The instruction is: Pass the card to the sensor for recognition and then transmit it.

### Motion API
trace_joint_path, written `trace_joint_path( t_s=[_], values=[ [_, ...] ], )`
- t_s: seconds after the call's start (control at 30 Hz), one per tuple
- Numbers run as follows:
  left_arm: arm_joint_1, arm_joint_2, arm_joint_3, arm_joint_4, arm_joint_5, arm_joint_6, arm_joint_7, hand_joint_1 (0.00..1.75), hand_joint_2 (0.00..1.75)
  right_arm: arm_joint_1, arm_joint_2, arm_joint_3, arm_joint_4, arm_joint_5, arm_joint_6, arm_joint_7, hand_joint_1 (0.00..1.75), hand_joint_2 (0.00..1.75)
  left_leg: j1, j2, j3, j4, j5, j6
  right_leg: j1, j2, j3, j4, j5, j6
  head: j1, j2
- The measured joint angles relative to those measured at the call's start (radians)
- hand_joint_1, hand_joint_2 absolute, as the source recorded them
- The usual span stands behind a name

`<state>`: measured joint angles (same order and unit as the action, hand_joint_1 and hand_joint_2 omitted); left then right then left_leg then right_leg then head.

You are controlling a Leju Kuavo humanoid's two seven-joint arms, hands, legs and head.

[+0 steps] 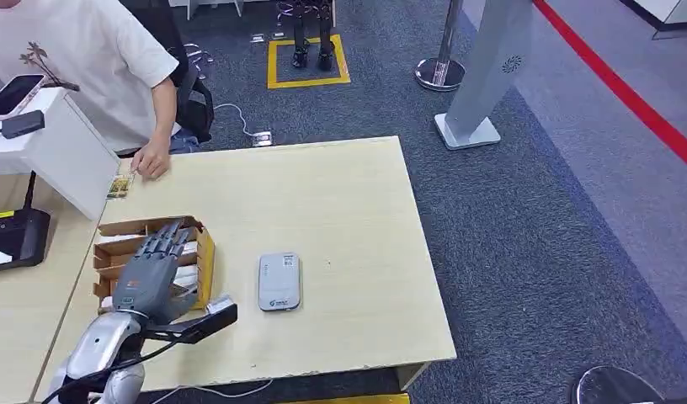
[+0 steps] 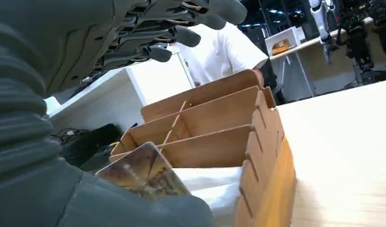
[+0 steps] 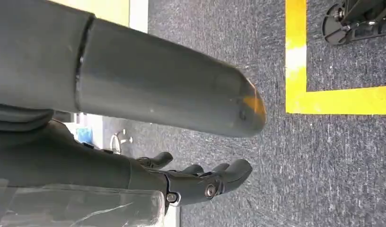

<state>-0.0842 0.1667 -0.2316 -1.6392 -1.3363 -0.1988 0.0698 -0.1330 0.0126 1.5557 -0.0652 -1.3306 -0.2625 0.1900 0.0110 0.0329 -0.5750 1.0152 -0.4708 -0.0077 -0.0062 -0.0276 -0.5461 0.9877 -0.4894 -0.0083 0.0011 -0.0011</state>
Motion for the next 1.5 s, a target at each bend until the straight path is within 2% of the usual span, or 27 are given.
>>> trace_joint_path(
  t_s=[0.23,0.6,1.5],
  values=[
    [0.065,0.023,0.005,-0.056,-0.006,-0.018,0.019,0.0,1.75,0.0,0.0,0.0,0.0,-0.017,-0.002,0.002,0.0,0.0,0.0,0.0,0.0,0.0,0.0,0.0,0.0,0.0,0.0,0.0,0.0,0.0,0.0,0.0],
    [0.118,0.029,0.01,-0.095,-0.01,-0.02,0.022,0.0,1.75,0.0,0.0,0.0,0.0,-0.02,-0.006,0.004,0.0,0.0,0.0,0.0,0.0,0.0,0.0,0.0,0.0,-0.001,0.0,0.0,0.0,0.0,0.0,0.0],
    [0.052,0.022,0.082,-0.079,-0.019,-0.039,0.032,0.0,1.75,0.0,0.0,0.0,0.0,0.003,-0.001,0.017,0.0,0.0,0.0,0.0,0.0,0.0,0.0,0.0,0.0,-0.001,0.0,0.0,0.0,0.0,0.0,0.0]
  ],
)
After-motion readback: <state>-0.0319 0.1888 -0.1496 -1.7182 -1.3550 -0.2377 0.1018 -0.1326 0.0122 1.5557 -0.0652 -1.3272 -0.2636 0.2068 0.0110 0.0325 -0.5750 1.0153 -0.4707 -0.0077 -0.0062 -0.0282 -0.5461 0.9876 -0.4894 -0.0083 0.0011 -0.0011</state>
